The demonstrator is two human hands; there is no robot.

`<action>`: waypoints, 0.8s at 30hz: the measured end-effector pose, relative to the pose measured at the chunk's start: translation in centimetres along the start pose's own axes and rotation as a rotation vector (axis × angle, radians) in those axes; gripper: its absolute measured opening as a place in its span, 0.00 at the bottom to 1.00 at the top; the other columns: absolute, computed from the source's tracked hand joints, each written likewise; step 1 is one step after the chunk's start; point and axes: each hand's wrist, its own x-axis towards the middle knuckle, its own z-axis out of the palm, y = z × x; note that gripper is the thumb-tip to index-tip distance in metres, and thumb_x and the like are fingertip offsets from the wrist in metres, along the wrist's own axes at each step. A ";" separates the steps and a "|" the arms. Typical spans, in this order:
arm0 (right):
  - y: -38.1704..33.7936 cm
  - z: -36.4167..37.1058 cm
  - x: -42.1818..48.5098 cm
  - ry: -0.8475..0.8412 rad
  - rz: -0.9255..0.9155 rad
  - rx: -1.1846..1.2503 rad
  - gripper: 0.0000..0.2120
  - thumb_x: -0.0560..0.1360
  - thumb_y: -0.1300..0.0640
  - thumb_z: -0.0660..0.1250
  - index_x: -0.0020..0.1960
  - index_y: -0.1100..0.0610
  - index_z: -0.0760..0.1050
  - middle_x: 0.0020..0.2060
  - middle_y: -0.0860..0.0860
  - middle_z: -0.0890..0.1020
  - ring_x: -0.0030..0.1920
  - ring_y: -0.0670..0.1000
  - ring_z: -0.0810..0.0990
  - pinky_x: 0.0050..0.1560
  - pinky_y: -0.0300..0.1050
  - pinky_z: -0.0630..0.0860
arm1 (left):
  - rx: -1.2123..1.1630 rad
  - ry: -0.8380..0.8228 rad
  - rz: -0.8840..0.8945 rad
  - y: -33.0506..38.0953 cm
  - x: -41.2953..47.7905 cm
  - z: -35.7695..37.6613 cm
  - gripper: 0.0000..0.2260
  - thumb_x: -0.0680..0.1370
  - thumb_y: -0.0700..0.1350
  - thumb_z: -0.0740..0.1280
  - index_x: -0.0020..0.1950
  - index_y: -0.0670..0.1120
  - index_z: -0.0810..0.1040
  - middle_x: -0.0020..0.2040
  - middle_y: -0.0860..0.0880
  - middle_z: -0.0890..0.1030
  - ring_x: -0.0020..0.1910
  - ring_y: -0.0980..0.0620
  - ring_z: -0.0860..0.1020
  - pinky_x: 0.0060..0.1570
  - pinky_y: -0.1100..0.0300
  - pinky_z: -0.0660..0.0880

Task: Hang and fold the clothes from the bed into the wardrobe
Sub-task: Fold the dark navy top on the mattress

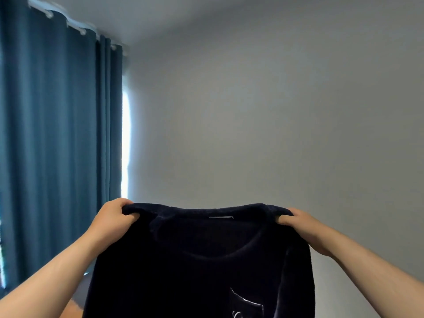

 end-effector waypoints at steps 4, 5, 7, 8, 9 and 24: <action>2.7 -1.4 1.1 0.006 0.021 -0.030 0.09 0.77 0.54 0.68 0.54 0.58 0.80 0.47 0.57 0.85 0.48 0.56 0.85 0.51 0.53 0.79 | -0.059 -0.103 -0.095 -1.7 0.9 2.0 0.04 0.74 0.39 0.68 0.41 0.39 0.80 0.34 0.41 0.79 0.32 0.49 0.74 0.35 0.57 0.69; 3.3 -1.5 1.6 0.019 0.027 -0.054 0.10 0.77 0.53 0.68 0.53 0.59 0.80 0.47 0.58 0.85 0.46 0.56 0.85 0.50 0.52 0.79 | -0.054 -0.112 -0.105 -2.1 1.2 2.8 0.05 0.75 0.40 0.67 0.42 0.38 0.80 0.33 0.43 0.78 0.31 0.50 0.73 0.35 0.58 0.68; 4.8 -1.6 3.1 0.040 0.030 -0.108 0.08 0.78 0.54 0.67 0.50 0.58 0.80 0.45 0.57 0.85 0.44 0.54 0.84 0.46 0.49 0.79 | 0.000 -0.120 -0.116 -2.9 2.3 5.1 0.06 0.76 0.40 0.66 0.43 0.38 0.79 0.34 0.43 0.79 0.32 0.50 0.73 0.34 0.58 0.68; 5.7 -1.5 4.0 0.048 0.038 -0.142 0.08 0.78 0.54 0.66 0.49 0.57 0.80 0.43 0.55 0.86 0.43 0.53 0.84 0.45 0.48 0.79 | 0.041 -0.124 -0.119 -3.4 2.8 6.4 0.07 0.76 0.41 0.65 0.43 0.38 0.79 0.35 0.42 0.80 0.32 0.49 0.74 0.34 0.57 0.69; 6.9 -1.3 5.0 0.048 0.054 -0.185 0.08 0.79 0.54 0.65 0.48 0.57 0.80 0.41 0.52 0.85 0.41 0.52 0.84 0.44 0.47 0.78 | 0.089 -0.123 -0.118 -4.1 3.2 8.1 0.08 0.76 0.42 0.65 0.42 0.39 0.79 0.36 0.42 0.81 0.33 0.48 0.75 0.34 0.57 0.70; 48.2 11.5 28.8 -0.003 0.753 0.048 0.10 0.79 0.58 0.60 0.45 0.55 0.80 0.39 0.56 0.82 0.35 0.59 0.82 0.33 0.47 0.79 | 0.049 -0.021 -0.694 -28.3 2.8 49.5 0.09 0.73 0.35 0.65 0.40 0.47 0.80 0.38 0.49 0.82 0.40 0.49 0.78 0.36 0.56 0.71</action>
